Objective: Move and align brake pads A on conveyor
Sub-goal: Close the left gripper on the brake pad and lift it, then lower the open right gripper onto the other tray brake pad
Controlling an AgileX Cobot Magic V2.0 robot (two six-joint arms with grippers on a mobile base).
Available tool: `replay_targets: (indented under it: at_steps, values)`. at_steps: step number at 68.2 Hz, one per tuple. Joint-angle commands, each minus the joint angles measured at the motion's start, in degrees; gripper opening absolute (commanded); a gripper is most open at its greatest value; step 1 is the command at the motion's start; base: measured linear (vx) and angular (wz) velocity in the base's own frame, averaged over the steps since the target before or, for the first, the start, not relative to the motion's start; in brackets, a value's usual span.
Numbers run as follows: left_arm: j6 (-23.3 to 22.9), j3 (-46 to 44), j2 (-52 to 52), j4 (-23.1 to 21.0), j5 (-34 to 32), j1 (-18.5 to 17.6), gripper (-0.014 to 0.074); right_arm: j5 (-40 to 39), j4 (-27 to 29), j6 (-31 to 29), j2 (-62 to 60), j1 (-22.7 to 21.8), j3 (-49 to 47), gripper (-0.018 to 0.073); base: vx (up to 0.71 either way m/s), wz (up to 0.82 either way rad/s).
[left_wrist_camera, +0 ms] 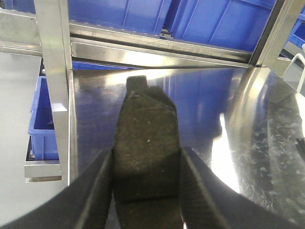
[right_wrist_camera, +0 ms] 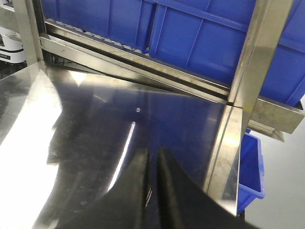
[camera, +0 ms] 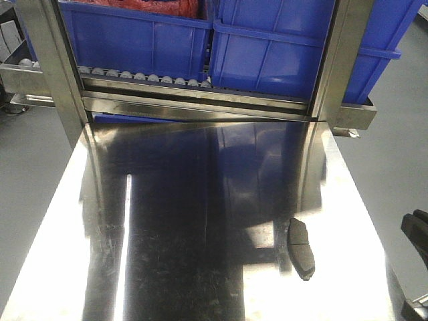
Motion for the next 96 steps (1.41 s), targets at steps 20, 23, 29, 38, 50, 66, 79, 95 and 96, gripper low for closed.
replay_targets:
  at_steps: [20,23,29,38,50,66,79,95,96]
  values:
    - [-0.05,-1.57,0.26,0.65,-5.02,-0.05,-0.0006,-4.2,-0.48,0.0,0.31,-0.05,-1.66,0.0685,0.0,0.0]
    - [-0.05,-1.57,0.26,0.65,-5.02,-0.05,-0.0006,-5.07,-0.48,0.0,0.31,-0.05,-1.66,0.0714,0.0,0.0]
    - [-0.05,-1.57,0.26,0.65,-5.02,-0.05,-0.0006,-6.83,0.5,0.32,0.37,-0.05,-1.66,0.0723,0.0,0.0]
    - [-0.05,-1.57,0.26,0.65,-5.02,-0.05,-0.0006,-3.61,2.62,0.97,4.25,-0.05,-3.53,0.0701,0.0,0.0]
    - [-0.05,-1.57,0.26,0.65,-5.02,-0.05,-0.0006,-1.82,2.25,7.2,15.57,-0.05,-8.95,0.0664,0.0,0.0]
    - [-0.05,-1.57,0.26,0.65,-5.02,-0.05,-0.0006,2.46,2.25,11.32,30.61,-0.05,-17.37,0.0616,0.0,0.0]
    - [-0.05,-1.57,0.26,0.65,-5.02,-0.05,-0.0006,15.25,2.25,13.82,43.13,-0.05,-26.21,0.0609,0.0,0.0]
    - [-0.05,-1.57,0.26,0.65,-5.02,-0.05,-0.0006,23.89,1.68,14.99,56.32,-0.05,-34.88,0.0587,0.0,0.0]
    - [-0.05,-1.57,0.26,0.65,-5.02,-0.05,-0.0006,23.89,1.68,14.99,56.97,-0.05,-35.21,0.0587,0.0,0.0]
